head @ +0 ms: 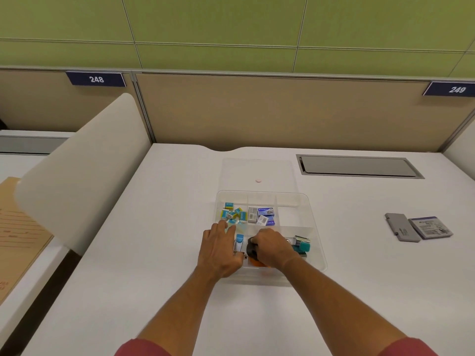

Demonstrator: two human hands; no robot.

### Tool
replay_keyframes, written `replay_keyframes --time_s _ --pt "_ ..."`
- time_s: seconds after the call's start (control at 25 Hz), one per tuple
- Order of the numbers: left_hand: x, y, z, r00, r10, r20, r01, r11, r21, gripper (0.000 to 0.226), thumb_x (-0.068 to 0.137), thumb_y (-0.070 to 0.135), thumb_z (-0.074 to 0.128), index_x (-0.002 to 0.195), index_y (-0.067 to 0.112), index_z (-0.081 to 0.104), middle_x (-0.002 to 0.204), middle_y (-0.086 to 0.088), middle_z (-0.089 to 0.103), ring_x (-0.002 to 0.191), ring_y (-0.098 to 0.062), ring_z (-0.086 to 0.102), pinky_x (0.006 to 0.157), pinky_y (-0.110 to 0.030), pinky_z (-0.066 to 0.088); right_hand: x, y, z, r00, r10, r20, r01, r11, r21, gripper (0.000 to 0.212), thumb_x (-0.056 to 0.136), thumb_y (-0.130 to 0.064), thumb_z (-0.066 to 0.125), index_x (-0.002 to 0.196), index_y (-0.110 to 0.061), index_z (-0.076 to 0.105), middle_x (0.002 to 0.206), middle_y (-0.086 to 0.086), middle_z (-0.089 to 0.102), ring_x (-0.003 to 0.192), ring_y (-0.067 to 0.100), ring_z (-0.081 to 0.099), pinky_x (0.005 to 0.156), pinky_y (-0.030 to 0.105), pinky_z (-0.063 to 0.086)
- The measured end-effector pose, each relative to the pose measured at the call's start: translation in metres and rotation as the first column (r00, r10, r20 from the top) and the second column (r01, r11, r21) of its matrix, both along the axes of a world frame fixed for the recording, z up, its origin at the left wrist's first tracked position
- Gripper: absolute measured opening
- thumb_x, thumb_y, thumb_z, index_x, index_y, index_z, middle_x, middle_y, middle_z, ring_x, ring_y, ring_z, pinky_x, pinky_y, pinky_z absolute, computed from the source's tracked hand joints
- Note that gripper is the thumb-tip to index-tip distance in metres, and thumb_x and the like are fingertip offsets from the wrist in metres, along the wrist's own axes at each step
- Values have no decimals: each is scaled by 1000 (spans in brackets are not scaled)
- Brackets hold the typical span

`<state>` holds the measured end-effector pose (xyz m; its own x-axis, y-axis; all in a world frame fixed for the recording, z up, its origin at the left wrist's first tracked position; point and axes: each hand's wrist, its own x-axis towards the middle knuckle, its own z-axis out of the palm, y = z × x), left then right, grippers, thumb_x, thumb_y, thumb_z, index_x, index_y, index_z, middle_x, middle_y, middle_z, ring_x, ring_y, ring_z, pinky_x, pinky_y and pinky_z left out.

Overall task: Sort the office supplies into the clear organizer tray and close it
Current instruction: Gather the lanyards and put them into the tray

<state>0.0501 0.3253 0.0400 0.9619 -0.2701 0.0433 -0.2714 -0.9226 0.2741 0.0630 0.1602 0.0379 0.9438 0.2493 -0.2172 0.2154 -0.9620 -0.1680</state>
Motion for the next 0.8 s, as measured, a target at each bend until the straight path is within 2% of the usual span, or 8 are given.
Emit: replay_keyframes --time_s 0.16,0.24,0.36,0.44,0.6,0.72,0.8 --pt "2 -2 0 999 -32 -3 32 999 41 73 79 44 53 144 17 32 144 -7 36 130 -23 35 107 -35 31 -4 0 -4 995 101 -7 -100 973 -210 31 95 -33 52 110 -9 64 110 12 65 103 25 56 92 38 46" --pt "4 -3 0 999 -50 9 49 997 53 73 80 43 51 145 16 30 149 -9 33 134 -24 32 110 -36 29 -7 -2 2 996 83 -8 -84 984 -156 31 93 -33 50 111 -10 62 111 11 63 106 26 52 96 40 40" --pt "5 -6 1 997 -68 35 66 996 53 74 84 42 47 149 16 25 155 -9 25 140 -25 25 114 -38 24 -12 -15 14 998 13 61 -14 1000 12 34 86 -32 45 112 -14 58 118 7 62 111 25 51 97 39 37" --pt "6 -9 3 995 -82 57 80 996 40 75 85 42 45 151 16 21 157 -10 22 143 -25 21 116 -37 19 -14 -25 18 991 -23 132 15 998 58 44 85 -37 46 123 -15 53 130 6 57 117 25 49 98 40 36" --pt "10 -22 4 990 -124 67 123 992 21 80 85 44 43 153 18 11 161 -10 10 148 -23 7 119 -35 5 -21 -46 20 971 -122 205 107 991 83 69 86 -50 45 146 -17 34 153 7 35 137 25 35 110 42 28" --pt "12 -40 5 988 -152 35 150 988 45 82 87 50 40 153 22 0 162 -7 -4 149 -23 -6 116 -35 -9 -28 -65 21 957 -199 213 186 979 81 80 86 -61 36 152 -18 20 160 9 21 146 26 21 117 43 20" --pt "14 -56 8 984 -172 43 169 983 68 83 88 54 38 153 22 -2 161 -7 -7 148 -24 -8 115 -37 -11 -33 -79 23 953 -226 202 219 974 58 87 83 -66 30 153 -18 12 162 10 14 149 26 14 118 43 15"
